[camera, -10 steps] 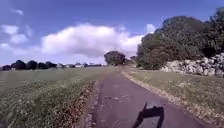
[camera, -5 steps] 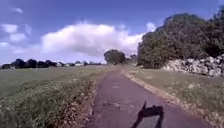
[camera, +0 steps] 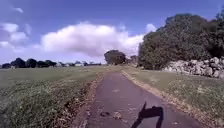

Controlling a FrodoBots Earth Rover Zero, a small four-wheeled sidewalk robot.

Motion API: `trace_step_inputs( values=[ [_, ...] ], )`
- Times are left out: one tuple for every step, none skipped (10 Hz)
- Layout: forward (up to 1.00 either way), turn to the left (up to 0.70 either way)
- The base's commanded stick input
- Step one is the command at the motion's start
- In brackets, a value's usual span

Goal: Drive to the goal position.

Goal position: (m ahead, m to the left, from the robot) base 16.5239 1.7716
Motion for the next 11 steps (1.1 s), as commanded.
trace_step_inputs(
  values=[
    [0.70,0.06],
    [0.70,0.02],
    [0.70,0.01],
    [0.70,0.01],
    [0.70,0.01],
    [0.70,0.01],
    [0.70,0.01],
    [0.70,0.01],
    [0.70,0.01],
    [0.70,0.01],
    [0.70,0.01]
  ],
)
